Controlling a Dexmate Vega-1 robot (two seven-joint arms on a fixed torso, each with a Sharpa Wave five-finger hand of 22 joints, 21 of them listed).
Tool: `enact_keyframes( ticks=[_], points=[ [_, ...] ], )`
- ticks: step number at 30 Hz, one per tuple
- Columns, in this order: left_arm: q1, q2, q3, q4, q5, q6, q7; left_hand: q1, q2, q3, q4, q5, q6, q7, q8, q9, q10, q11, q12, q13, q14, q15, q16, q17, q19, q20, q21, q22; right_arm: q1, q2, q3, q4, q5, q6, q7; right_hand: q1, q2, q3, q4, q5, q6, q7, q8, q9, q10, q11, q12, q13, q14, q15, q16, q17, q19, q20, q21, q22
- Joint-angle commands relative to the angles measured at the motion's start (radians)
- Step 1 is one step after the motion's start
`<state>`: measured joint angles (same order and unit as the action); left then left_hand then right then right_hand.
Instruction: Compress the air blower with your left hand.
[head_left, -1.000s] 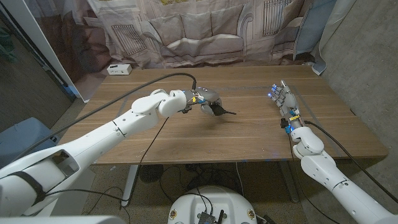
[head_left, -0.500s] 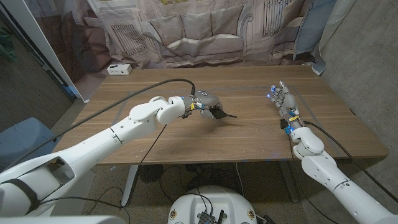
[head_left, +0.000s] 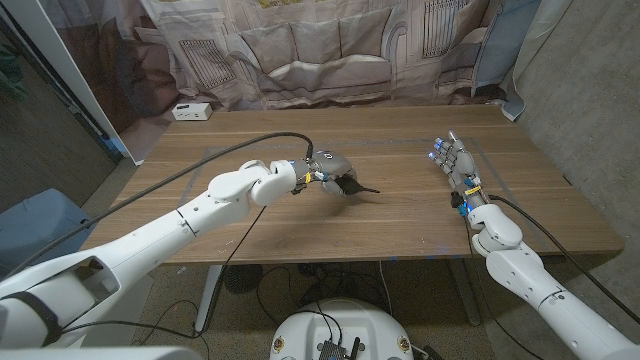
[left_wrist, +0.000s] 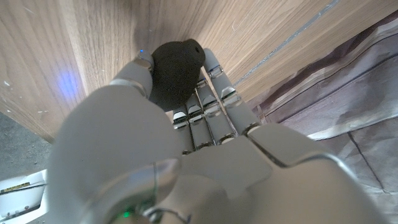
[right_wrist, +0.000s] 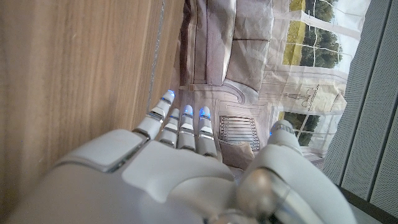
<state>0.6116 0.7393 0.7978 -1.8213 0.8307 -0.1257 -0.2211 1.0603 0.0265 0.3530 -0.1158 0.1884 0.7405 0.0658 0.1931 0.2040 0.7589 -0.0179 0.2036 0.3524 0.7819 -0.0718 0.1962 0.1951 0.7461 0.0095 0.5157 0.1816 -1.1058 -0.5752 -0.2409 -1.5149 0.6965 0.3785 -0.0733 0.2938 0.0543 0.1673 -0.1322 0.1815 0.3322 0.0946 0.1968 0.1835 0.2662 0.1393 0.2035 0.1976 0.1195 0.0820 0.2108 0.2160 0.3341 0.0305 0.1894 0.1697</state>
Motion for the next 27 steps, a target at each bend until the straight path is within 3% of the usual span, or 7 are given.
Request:
enact_keyframes(
  ticks=[1, 27],
  points=[
    [-0.001, -0.018, 0.022, 0.046, 0.031, -0.011, 0.017, -0.009, 0.000, -0.003, -0.005, 0.003, 0.005, -0.006, 0.003, 0.000, 0.008, -0.014, 0.007, 0.000, 0.012, -0.017, 0.005, -0.001, 0.002, -0.010, -0.002, 0.000, 0.013, 0.006, -0.004, 0.023, 0.010, -0.004, 0.014, 0.003, 0.010, 0.000, 0.000, -0.001, 0.008, 0.000, -0.001, 0.005, 0.007, -0.002, 0.002, 0.003, 0.006, 0.000, 0.001, 0.002, 0.004, 0.007, 0.006, 0.004],
    [-0.022, -0.042, 0.066, 0.119, 0.033, -0.009, 0.010, -0.019, 0.003, -0.008, -0.009, 0.003, -0.009, -0.011, 0.000, -0.001, -0.014, -0.013, 0.002, -0.002, -0.021, -0.012, -0.002, 0.000, -0.031, -0.016, -0.019, 0.000, 0.014, 0.000, -0.006, 0.021, 0.014, -0.023, 0.012, 0.004, 0.012, -0.001, 0.000, -0.001, 0.008, 0.000, -0.001, 0.005, 0.007, -0.001, 0.002, 0.003, 0.006, 0.001, 0.002, 0.002, 0.004, 0.006, 0.006, 0.004]
  ],
)
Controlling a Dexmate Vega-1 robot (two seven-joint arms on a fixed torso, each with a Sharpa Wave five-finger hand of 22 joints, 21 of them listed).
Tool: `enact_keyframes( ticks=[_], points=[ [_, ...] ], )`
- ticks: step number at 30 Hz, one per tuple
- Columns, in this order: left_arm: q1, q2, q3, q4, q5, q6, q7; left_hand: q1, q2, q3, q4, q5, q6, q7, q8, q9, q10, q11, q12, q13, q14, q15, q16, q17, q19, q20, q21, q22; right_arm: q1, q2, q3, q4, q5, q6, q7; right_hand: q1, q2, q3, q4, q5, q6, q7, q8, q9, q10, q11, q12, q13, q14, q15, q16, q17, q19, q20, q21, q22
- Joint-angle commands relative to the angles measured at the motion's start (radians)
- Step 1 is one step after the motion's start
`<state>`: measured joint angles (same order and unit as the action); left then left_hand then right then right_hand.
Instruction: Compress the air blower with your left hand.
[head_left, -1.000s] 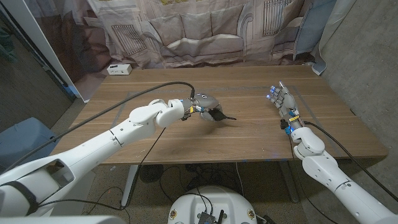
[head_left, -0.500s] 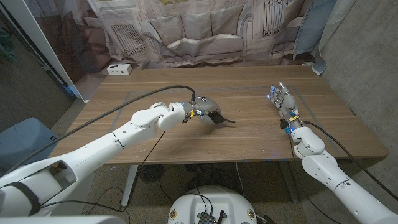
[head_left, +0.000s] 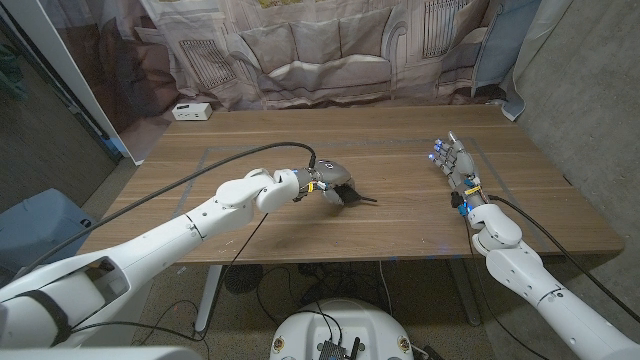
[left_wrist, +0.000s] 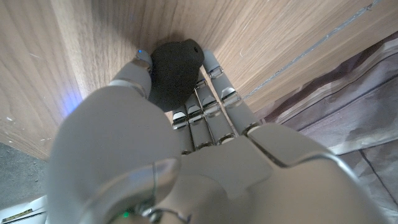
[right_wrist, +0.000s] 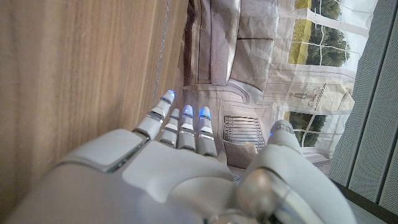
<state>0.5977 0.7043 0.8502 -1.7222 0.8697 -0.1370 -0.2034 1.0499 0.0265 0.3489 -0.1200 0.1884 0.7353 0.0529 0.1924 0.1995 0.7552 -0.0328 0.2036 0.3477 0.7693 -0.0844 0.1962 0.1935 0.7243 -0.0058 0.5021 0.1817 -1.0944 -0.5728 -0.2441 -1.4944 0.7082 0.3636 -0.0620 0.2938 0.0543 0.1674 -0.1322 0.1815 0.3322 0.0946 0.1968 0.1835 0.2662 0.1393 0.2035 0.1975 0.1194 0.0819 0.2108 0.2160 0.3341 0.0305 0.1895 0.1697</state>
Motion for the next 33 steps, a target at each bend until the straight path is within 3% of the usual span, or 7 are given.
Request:
enact_keyframes(
  ticks=[1, 10, 14, 18, 22, 27, 33],
  points=[
    [-0.008, -0.007, 0.014, 0.019, -0.006, 0.002, -0.007, -0.009, 0.003, -0.004, -0.005, 0.003, -0.007, 0.000, -0.001, 0.003, -0.010, 0.002, 0.002, 0.002, -0.011, 0.001, -0.002, 0.002, -0.011, 0.000, -0.006, 0.000, 0.003, -0.003, -0.003, 0.000, 0.003, -0.009, 0.000, 0.004, 0.012, -0.001, 0.000, -0.001, 0.009, -0.001, -0.001, 0.005, 0.007, -0.001, 0.002, 0.003, 0.006, 0.001, 0.002, 0.002, 0.004, 0.006, 0.006, 0.004],
    [-0.015, -0.002, 0.020, 0.010, 0.013, 0.012, -0.015, -0.013, 0.002, -0.011, -0.007, 0.002, -0.025, -0.007, -0.005, 0.003, -0.028, -0.002, -0.003, 0.000, -0.030, 0.005, -0.002, 0.005, -0.041, 0.003, -0.020, 0.000, 0.007, -0.002, -0.003, 0.006, 0.002, -0.007, 0.003, 0.004, 0.012, -0.001, 0.000, -0.001, 0.009, 0.000, -0.001, 0.005, 0.007, -0.001, 0.002, 0.003, 0.006, 0.001, 0.001, 0.002, 0.003, 0.006, 0.006, 0.004],
    [-0.015, 0.002, 0.022, 0.004, 0.036, 0.017, -0.003, -0.022, 0.003, -0.022, -0.006, 0.001, -0.044, -0.012, -0.008, 0.002, -0.048, -0.007, -0.004, 0.002, -0.073, 0.009, -0.007, 0.010, -0.086, 0.014, -0.040, 0.000, 0.010, 0.001, -0.005, 0.010, 0.002, -0.006, 0.005, 0.004, 0.012, -0.001, 0.000, -0.001, 0.009, 0.000, -0.001, 0.005, 0.007, -0.003, 0.002, 0.003, 0.006, 0.001, 0.001, 0.002, 0.003, 0.006, 0.006, 0.004],
    [-0.014, 0.008, 0.022, -0.004, 0.055, 0.022, 0.005, -0.038, -0.009, -0.042, -0.006, 0.000, -0.060, -0.036, -0.008, 0.002, -0.076, -0.025, -0.008, -0.001, -0.127, 0.004, -0.014, 0.010, -0.134, 0.013, -0.063, 0.000, 0.013, 0.006, -0.006, 0.017, 0.001, 0.003, 0.007, 0.003, 0.012, -0.001, 0.001, -0.001, 0.009, -0.001, -0.001, 0.005, 0.007, -0.003, 0.002, 0.003, 0.007, 0.000, 0.002, 0.002, 0.003, 0.006, 0.006, 0.004],
    [-0.018, 0.010, 0.021, -0.006, 0.059, 0.020, -0.001, -0.052, -0.012, -0.057, -0.004, -0.001, -0.092, -0.043, -0.013, 0.001, -0.103, -0.023, -0.012, -0.003, -0.168, 0.011, -0.017, 0.009, -0.163, 0.018, -0.079, -0.001, 0.016, 0.008, -0.007, 0.023, 0.001, 0.007, 0.011, 0.003, 0.011, -0.002, 0.001, -0.001, 0.010, -0.001, -0.001, 0.005, 0.011, -0.001, 0.003, 0.003, 0.008, -0.001, 0.002, 0.002, 0.002, 0.008, 0.006, 0.004],
    [-0.018, 0.013, 0.018, -0.007, 0.067, 0.018, 0.008, -0.077, -0.022, -0.082, -0.002, -0.005, -0.158, -0.044, -0.017, 0.000, -0.180, -0.022, -0.020, -0.009, -0.261, 0.038, -0.024, 0.003, -0.220, 0.034, -0.114, -0.002, 0.020, 0.011, -0.009, 0.027, 0.001, 0.007, 0.011, 0.003, 0.011, -0.002, 0.000, -0.001, 0.009, 0.000, -0.001, 0.005, 0.011, -0.001, 0.003, 0.003, 0.009, -0.001, 0.002, 0.002, 0.002, 0.009, 0.005, 0.004],
    [-0.015, 0.017, 0.013, -0.008, 0.074, 0.020, 0.019, -0.125, -0.027, -0.115, 0.006, -0.012, -0.299, -0.047, -0.021, -0.003, -0.318, 0.010, -0.021, -0.020, -0.378, 0.074, -0.021, -0.007, -0.298, 0.065, -0.171, -0.003, 0.024, 0.013, -0.011, 0.031, 0.001, 0.006, 0.012, 0.003, 0.010, -0.003, 0.000, -0.001, 0.010, -0.001, -0.001, 0.005, 0.012, -0.001, 0.003, 0.003, 0.009, 0.000, 0.002, 0.002, 0.001, 0.008, 0.005, 0.004]
  ],
)
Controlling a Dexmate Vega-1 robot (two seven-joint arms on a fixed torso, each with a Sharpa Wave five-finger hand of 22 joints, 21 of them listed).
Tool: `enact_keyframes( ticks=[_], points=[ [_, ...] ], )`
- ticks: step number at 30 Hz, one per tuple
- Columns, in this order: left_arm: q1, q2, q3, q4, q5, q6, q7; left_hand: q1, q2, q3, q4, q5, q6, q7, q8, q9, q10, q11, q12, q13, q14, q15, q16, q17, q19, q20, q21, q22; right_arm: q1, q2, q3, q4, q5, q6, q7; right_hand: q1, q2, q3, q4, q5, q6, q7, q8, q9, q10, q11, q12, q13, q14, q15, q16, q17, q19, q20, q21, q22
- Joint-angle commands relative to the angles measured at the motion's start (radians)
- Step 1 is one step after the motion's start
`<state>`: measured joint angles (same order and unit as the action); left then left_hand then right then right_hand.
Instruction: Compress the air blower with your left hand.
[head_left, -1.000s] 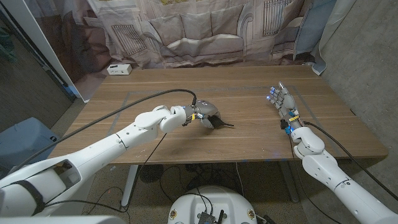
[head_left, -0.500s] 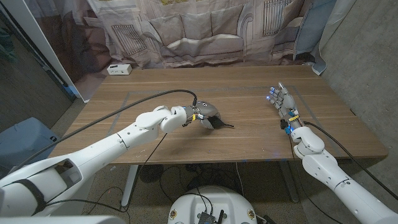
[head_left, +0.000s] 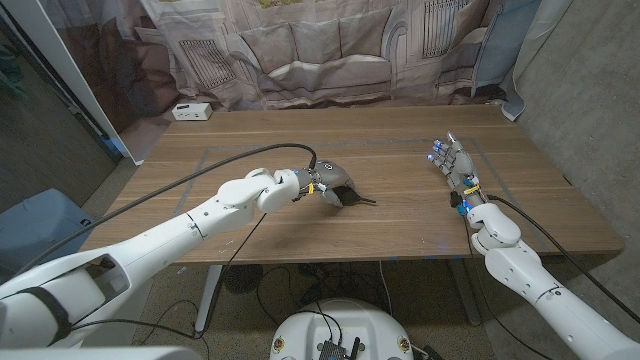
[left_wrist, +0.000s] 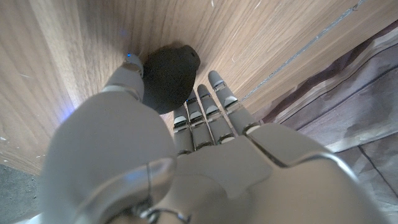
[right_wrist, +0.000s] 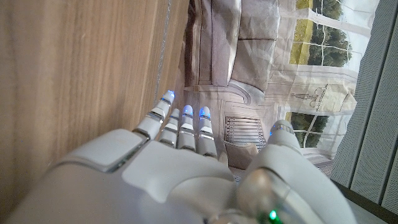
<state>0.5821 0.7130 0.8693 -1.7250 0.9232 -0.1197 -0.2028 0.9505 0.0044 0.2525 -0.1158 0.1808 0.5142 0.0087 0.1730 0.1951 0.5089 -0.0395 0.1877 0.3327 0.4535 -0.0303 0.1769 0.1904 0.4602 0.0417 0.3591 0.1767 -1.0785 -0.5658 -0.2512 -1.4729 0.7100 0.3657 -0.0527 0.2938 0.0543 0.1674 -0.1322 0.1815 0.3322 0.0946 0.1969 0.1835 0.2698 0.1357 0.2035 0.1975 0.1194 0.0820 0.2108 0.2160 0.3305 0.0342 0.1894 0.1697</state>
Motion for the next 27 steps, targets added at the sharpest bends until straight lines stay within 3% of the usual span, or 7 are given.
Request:
enact_keyframes(
  ticks=[1, 6, 14, 27],
  points=[
    [0.001, 0.009, -0.006, -0.005, 0.024, 0.003, 0.021, -0.028, -0.007, -0.021, 0.001, -0.004, -0.084, -0.001, -0.001, 0.001, -0.084, 0.019, -0.007, -0.006, -0.072, 0.023, -0.003, -0.004, -0.040, 0.025, -0.032, 0.002, 0.009, 0.006, -0.004, 0.010, -0.001, 0.004, 0.003, 0.003, 0.010, -0.003, 0.000, -0.001, 0.010, 0.000, -0.001, 0.005, 0.009, 0.003, 0.003, 0.003, 0.009, 0.000, 0.002, 0.002, 0.004, 0.005, 0.005, 0.004],
    [-0.004, 0.014, -0.004, -0.006, 0.040, -0.002, 0.023, -0.082, -0.018, -0.049, 0.013, -0.001, -0.188, 0.000, -0.001, -0.002, -0.181, 0.039, -0.003, -0.018, -0.170, 0.042, -0.004, -0.008, -0.101, 0.047, -0.078, 0.003, 0.012, 0.007, -0.005, 0.012, -0.003, 0.004, 0.001, 0.003, 0.010, -0.003, 0.000, -0.001, 0.010, 0.000, -0.001, 0.005, 0.008, 0.003, 0.003, 0.003, 0.010, 0.001, 0.002, 0.002, 0.004, 0.004, 0.005, 0.004],
    [-0.017, 0.019, 0.000, -0.008, 0.054, -0.016, -0.003, -0.218, -0.037, -0.104, 0.058, 0.004, -0.361, -0.002, -0.003, -0.005, -0.341, 0.060, -0.003, -0.040, -0.315, 0.081, -0.004, -0.006, -0.215, 0.076, -0.151, 0.005, 0.017, 0.010, -0.007, 0.016, -0.003, 0.007, 0.003, 0.003, 0.010, -0.003, 0.000, -0.001, 0.010, -0.001, -0.001, 0.005, 0.009, 0.004, 0.003, 0.003, 0.009, 0.001, 0.002, 0.002, 0.004, 0.003, 0.005, 0.004],
    [0.017, 0.024, -0.044, -0.032, 0.023, 0.009, 0.054, -0.240, -0.049, -0.116, 0.060, 0.011, -0.373, -0.004, 0.007, -0.006, -0.339, 0.051, 0.011, -0.047, -0.311, 0.066, 0.007, -0.007, -0.223, 0.082, -0.155, 0.006, 0.023, 0.016, -0.010, 0.027, -0.001, 0.010, 0.008, 0.004, 0.010, -0.003, 0.000, -0.001, 0.009, 0.000, -0.001, 0.005, 0.008, 0.002, 0.002, 0.003, 0.009, 0.001, 0.002, 0.002, 0.005, 0.002, 0.006, 0.004]
  ],
)
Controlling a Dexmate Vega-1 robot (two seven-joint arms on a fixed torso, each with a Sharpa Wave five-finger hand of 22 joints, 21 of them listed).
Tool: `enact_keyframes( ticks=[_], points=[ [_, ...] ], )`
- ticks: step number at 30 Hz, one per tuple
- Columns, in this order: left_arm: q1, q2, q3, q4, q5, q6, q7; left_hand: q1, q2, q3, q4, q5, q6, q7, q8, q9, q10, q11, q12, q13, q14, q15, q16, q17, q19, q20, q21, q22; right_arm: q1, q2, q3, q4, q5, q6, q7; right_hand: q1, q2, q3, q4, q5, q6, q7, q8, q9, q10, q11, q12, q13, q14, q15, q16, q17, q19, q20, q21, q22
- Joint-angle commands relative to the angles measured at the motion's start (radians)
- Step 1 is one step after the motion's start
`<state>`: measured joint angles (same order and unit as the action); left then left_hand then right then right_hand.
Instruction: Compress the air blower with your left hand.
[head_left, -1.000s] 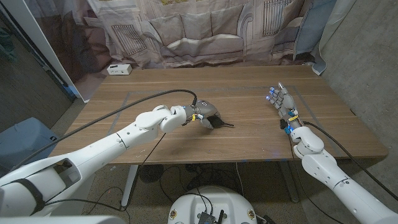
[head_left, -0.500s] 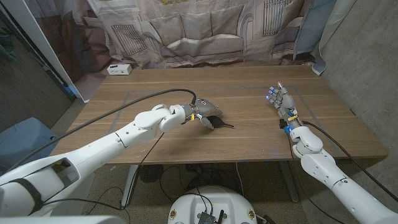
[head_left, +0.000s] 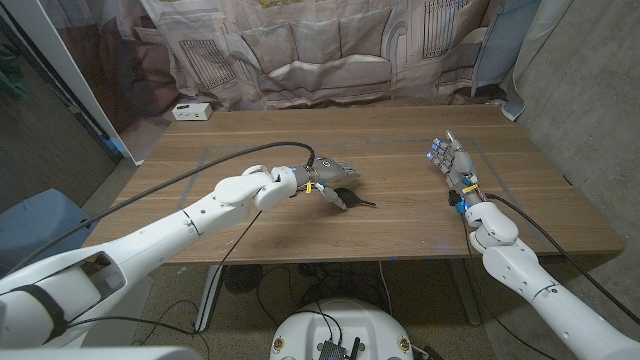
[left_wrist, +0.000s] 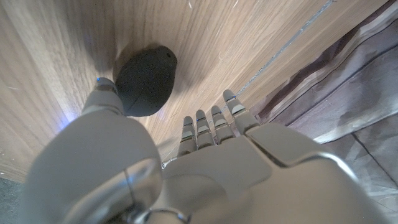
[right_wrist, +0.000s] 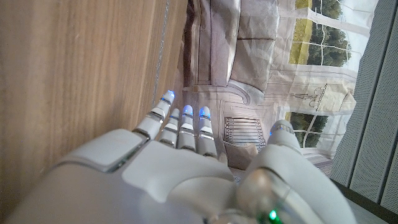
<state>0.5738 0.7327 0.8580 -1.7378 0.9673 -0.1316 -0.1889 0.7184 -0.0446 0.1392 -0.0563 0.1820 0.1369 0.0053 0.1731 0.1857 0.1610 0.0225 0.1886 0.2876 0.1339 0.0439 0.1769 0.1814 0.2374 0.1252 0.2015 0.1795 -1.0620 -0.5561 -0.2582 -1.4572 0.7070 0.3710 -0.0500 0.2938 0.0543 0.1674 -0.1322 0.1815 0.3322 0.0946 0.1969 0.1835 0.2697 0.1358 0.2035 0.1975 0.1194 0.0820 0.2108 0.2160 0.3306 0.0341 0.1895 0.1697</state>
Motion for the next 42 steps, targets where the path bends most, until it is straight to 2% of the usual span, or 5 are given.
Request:
enact_keyframes(
  ticks=[1, 11, 15, 24, 42],
  points=[
    [0.029, 0.003, -0.037, -0.022, -0.022, 0.027, 0.048, -0.008, 0.000, -0.003, 0.000, 0.010, 0.006, 0.002, 0.009, 0.003, 0.010, -0.012, 0.011, -0.002, 0.010, -0.008, 0.007, 0.001, 0.000, -0.002, 0.002, 0.003, 0.007, 0.007, -0.003, 0.012, 0.002, 0.005, 0.005, 0.004, 0.010, -0.003, 0.000, -0.001, 0.010, -0.001, -0.001, 0.005, 0.008, 0.002, 0.002, 0.003, 0.008, 0.000, 0.002, 0.002, 0.004, 0.002, 0.005, 0.004],
    [0.075, -0.004, -0.092, -0.047, -0.077, 0.094, 0.114, -0.009, 0.000, -0.003, -0.004, 0.015, 0.021, 0.006, 0.017, 0.003, 0.039, -0.016, 0.026, -0.007, 0.032, -0.017, 0.015, 0.000, 0.010, -0.019, 0.006, 0.003, 0.019, 0.010, -0.004, 0.027, 0.001, 0.012, 0.013, 0.004, 0.011, -0.003, 0.000, -0.001, 0.010, 0.000, -0.001, 0.005, 0.008, 0.003, 0.002, 0.003, 0.009, 0.000, 0.002, 0.002, 0.005, 0.001, 0.006, 0.004],
    [0.097, -0.021, -0.111, -0.043, -0.115, 0.131, 0.151, -0.013, 0.004, -0.003, -0.004, 0.016, 0.030, 0.030, 0.021, 0.003, 0.052, -0.017, 0.032, -0.010, 0.047, -0.023, 0.019, -0.001, 0.019, -0.033, 0.008, 0.003, 0.024, 0.020, -0.005, 0.043, 0.005, 0.031, 0.027, 0.003, 0.011, -0.003, 0.000, -0.001, 0.009, 0.001, -0.002, 0.005, 0.009, 0.007, 0.002, 0.003, 0.008, -0.003, 0.002, 0.002, 0.010, -0.009, 0.008, 0.004],
    [0.122, -0.028, -0.129, -0.070, -0.139, 0.189, 0.207, -0.014, 0.008, -0.001, -0.006, 0.017, 0.051, 0.045, 0.028, 0.002, 0.061, -0.019, 0.036, -0.014, 0.055, -0.030, 0.019, -0.002, 0.022, -0.037, 0.008, 0.003, 0.032, 0.023, -0.005, 0.056, 0.006, 0.054, 0.051, 0.004, 0.012, -0.003, 0.000, -0.001, 0.008, 0.003, -0.002, 0.005, 0.009, 0.007, 0.002, 0.003, 0.009, -0.004, 0.002, 0.002, 0.011, -0.014, 0.008, 0.004],
    [0.186, -0.098, -0.193, -0.075, -0.381, 0.255, 0.326, -0.038, 0.015, -0.006, 0.003, 0.017, 0.091, 0.069, 0.036, 0.001, 0.093, -0.006, 0.046, -0.023, 0.079, -0.025, 0.021, -0.002, 0.027, -0.055, 0.007, 0.002, 0.051, 0.003, 0.001, 0.101, 0.036, 0.088, 0.157, 0.004, 0.012, -0.004, 0.000, -0.001, 0.010, 0.003, -0.001, 0.005, 0.011, 0.006, 0.003, 0.003, 0.010, -0.006, 0.002, 0.002, 0.013, -0.018, 0.008, 0.003]
  ],
)
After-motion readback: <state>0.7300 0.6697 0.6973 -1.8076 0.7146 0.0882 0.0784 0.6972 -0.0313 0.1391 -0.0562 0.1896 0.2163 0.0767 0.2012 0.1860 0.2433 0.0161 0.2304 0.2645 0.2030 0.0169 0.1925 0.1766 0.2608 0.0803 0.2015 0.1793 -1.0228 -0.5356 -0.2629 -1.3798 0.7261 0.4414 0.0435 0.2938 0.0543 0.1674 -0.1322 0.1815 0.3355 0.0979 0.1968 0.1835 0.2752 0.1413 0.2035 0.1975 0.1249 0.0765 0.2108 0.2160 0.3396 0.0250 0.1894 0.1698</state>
